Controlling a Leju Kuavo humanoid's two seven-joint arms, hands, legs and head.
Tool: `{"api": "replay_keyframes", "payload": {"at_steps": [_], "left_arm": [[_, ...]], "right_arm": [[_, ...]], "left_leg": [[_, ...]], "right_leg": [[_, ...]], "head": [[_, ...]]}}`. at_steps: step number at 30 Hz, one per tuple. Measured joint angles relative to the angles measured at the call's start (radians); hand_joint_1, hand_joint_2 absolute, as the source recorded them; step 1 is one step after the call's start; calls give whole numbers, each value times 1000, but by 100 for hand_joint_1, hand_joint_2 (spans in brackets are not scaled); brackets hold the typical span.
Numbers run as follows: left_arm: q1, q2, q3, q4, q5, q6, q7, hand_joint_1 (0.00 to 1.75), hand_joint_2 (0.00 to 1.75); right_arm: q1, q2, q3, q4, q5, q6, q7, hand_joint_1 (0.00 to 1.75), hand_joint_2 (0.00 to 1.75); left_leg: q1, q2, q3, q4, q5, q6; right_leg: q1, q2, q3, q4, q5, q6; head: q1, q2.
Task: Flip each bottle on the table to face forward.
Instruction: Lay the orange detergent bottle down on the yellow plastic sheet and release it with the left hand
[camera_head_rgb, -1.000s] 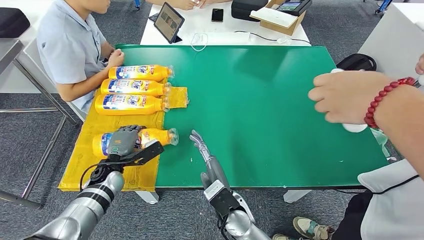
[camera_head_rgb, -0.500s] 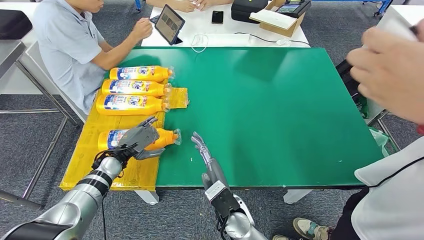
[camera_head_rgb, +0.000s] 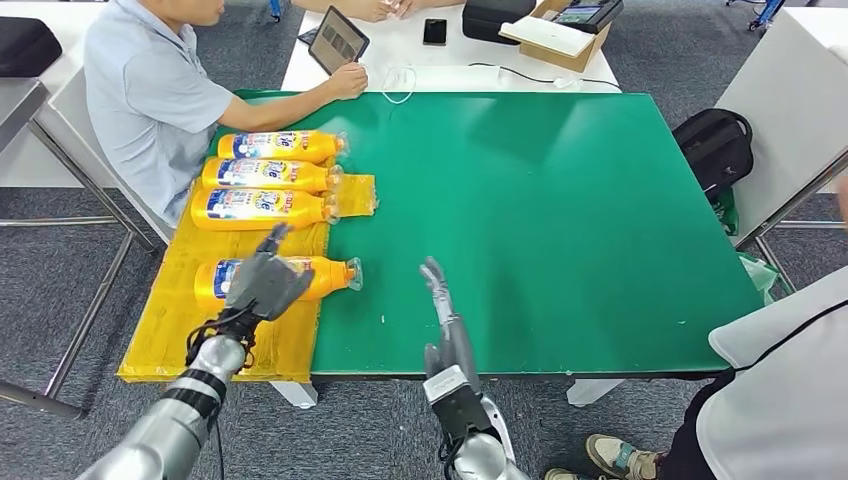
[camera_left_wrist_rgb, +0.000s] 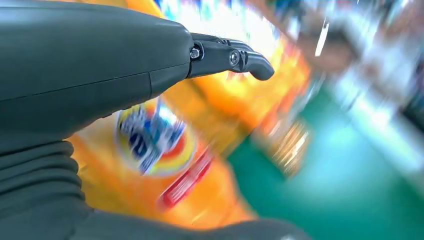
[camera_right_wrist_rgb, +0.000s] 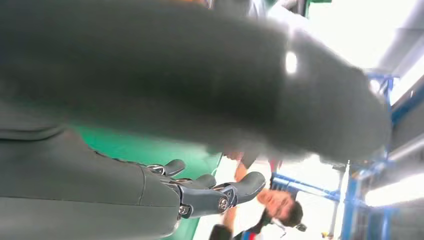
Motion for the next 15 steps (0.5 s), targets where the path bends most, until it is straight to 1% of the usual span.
{"api": "replay_keyframes", "payload": {"at_steps": [1,2,5,6,7,8,11,12,15], "left_arm": [[30,-7,1,-54,60,31,-20,0,0],[60,-15,2,-107,120,56,-42,0,0],[157,-52,4,-275,290,143,-132,0,0],[189,-67,4,-328,336,172,-161,0,0],[219,-80,4,-376,376,194,-183,0,0],[251,-91,3,-424,418,209,-198,0,0],[358,-115,-2,-571,532,228,-214,0,131],[395,-122,-3,-617,559,235,-215,0,175],[507,-139,-6,-754,596,279,-217,0,175]], "right_arm": [[9,1,-6,-11,-23,23,0,0,44],[20,6,-17,-21,-52,77,0,0,0],[55,41,-100,-37,-127,301,0,0,0],[62,54,-132,-38,-132,333,0,0,0],[67,65,-157,-38,-127,331,0,0,0],[70,74,-175,-38,-125,300,0,0,0],[82,90,-196,-34,-127,146,7,0,0],[87,93,-196,-32,-132,92,20,0,44],[120,90,-185,-45,-175,-48,66,0,175]], "left_leg": [[0,0,0,0,0,0],[0,0,-1,0,0,0],[0,0,-2,0,-1,0],[0,-1,-2,0,-1,0],[0,-1,-3,0,-1,0],[0,-1,-3,0,-1,0],[0,1,-3,0,-1,0],[0,1,-3,0,-1,0],[0,0,-3,0,-2,-1]], "right_leg": [[0,0,0,0,0,0],[0,0,-1,0,0,0],[0,0,-2,0,0,0],[0,0,-2,0,0,0],[0,0,-2,0,0,0],[0,0,-2,0,0,0],[0,1,-3,-1,0,0],[0,1,-3,-1,0,0],[0,0,-4,-1,-1,0]], "head": [[0,0],[0,0],[0,0],[0,0],[0,0],[0,0],[0,0],[0,0],[0,0]]}}
